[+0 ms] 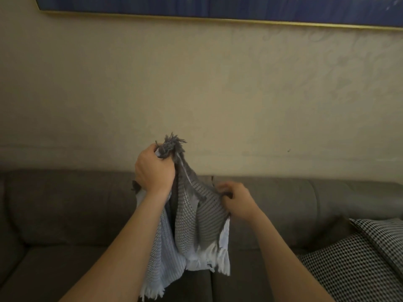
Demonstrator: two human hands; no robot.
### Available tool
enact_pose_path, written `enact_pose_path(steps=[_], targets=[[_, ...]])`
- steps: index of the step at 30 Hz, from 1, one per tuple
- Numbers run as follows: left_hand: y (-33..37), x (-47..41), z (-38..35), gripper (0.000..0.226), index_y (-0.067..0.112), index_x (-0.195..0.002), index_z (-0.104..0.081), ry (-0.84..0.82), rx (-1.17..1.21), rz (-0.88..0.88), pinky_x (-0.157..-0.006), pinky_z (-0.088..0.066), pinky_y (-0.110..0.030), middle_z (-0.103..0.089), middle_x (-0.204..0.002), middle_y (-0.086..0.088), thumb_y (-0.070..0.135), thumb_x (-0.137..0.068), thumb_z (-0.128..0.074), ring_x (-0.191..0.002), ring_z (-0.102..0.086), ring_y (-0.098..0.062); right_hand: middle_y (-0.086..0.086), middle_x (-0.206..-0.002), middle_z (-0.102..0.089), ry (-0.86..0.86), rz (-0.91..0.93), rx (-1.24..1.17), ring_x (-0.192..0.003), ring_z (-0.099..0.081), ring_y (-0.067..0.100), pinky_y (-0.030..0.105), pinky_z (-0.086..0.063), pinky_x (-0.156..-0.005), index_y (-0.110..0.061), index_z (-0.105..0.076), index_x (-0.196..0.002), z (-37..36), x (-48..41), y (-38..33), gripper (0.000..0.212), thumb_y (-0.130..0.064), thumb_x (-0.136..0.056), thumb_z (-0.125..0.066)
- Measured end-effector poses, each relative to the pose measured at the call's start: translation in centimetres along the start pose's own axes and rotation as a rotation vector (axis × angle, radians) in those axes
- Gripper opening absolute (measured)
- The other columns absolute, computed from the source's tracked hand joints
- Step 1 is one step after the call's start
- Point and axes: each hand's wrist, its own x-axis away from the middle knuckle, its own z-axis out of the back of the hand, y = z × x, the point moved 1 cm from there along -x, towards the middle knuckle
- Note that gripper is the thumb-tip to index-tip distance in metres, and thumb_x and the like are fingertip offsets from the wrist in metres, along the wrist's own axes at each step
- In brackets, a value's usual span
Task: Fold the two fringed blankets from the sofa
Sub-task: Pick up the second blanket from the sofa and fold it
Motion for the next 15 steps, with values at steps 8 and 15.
enact_pose_path(steps=[8,15], targets=[[0.6,0.6,0.5,0.025,0.027,-0.077,-0.072,0.010,0.021,-0.041,-0.049,-0.031,-0.025,-0.065,-0.069,0.012,0.046,-0.092,-0.076,-0.062,-0.059,-0.007,-0.003,-0.099,-0.061,0.206,0.248,0.134,-0.086,-0.056,0.010,0.030,-0.046,-0.075,-0.012,-0.071,-0.105,-4.9,1.0,0.8,0.038,0.010,-0.082,-0.050],[-0.1,0.4,0.1,0.020,0.029,-0.082,-0.075,-0.015,0.024,-0.065,-0.052,-0.038,-0.028,-0.071,-0.076,0.010,0.047,-0.093,-0.076,-0.069,-0.065,-0.015,0.002,-0.141,-0.034,0.019,0.219,0.049,-0.117,-0.051,0.040,0.053,-0.052,-0.099,-0.023,-0.037,-0.154,-5.4,1.4,-0.9,0.070,-0.015,-0.085,-0.049]])
